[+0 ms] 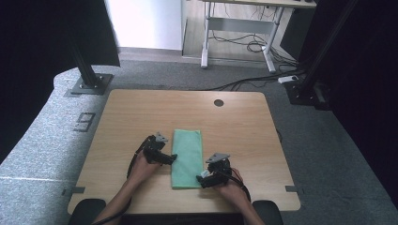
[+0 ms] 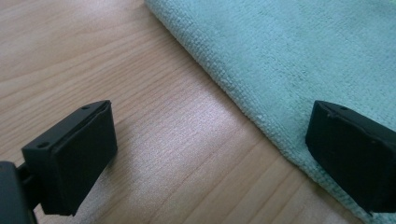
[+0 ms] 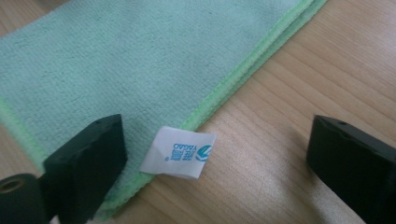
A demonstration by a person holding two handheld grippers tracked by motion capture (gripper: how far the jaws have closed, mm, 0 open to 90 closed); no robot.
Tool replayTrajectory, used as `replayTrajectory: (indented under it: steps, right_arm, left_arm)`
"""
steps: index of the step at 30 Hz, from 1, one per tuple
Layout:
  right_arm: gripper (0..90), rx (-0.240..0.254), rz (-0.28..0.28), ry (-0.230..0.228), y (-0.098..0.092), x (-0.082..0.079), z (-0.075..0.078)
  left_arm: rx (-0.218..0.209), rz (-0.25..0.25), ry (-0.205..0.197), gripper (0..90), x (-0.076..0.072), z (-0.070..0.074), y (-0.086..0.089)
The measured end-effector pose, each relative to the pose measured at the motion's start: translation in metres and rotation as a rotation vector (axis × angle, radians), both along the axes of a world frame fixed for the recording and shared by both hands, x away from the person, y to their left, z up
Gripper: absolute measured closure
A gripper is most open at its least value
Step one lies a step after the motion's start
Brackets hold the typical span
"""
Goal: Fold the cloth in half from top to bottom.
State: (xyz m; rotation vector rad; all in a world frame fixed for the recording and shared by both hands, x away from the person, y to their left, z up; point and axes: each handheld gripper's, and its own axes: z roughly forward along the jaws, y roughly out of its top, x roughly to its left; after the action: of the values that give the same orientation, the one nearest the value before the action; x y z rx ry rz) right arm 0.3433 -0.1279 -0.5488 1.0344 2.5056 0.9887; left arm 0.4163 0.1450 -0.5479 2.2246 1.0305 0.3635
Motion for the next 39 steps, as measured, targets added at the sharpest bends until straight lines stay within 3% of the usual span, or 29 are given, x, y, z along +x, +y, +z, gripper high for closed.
replayTrajectory:
  steps: [4, 9, 12, 18, 26, 29, 35, 39]
  right_arm:
    - [9.4, 0.022, 0.011, 0.025, 0.0, 0.004, 0.004]
    - [6.7, 0.032, 0.0, 0.014, -0.002, 0.013, 0.01]
    - [1.4, 0.018, -0.01, 0.005, -0.002, 0.025, 0.016]
    - [0.6, 0.019, -0.024, 0.013, 0.001, 0.048, 0.021]
    - [13.1, 0.031, -0.073, -0.012, 0.003, 0.077, 0.027]
    - [13.9, 0.035, -0.078, -0.017, 0.003, 0.084, 0.028]
    - [20.9, 0.017, -0.096, -0.031, 0.0, 0.107, 0.033]
    - [32.6, 0.003, -0.126, -0.041, -0.009, 0.126, 0.038]
  left_arm:
    - [-0.001, 0.002, -0.003, 2.1, -0.001, 0.0, 0.0]
    - [-0.006, 0.006, -0.007, 2.1, -0.001, -0.001, 0.001]
    - [-0.007, 0.004, -0.007, 2.1, -0.001, -0.001, 0.001]
    - [-0.006, 0.004, -0.007, 2.1, -0.001, -0.001, 0.001]
    - [-0.006, 0.002, -0.007, 2.2, -0.002, -0.001, 0.001]
    - [-0.006, 0.002, -0.007, 2.1, -0.002, -0.001, 0.001]
    - [-0.007, 0.005, -0.007, 2.1, -0.002, -0.001, 0.001]
    - [-0.009, 0.006, -0.007, 2.2, -0.002, -0.001, 0.001]
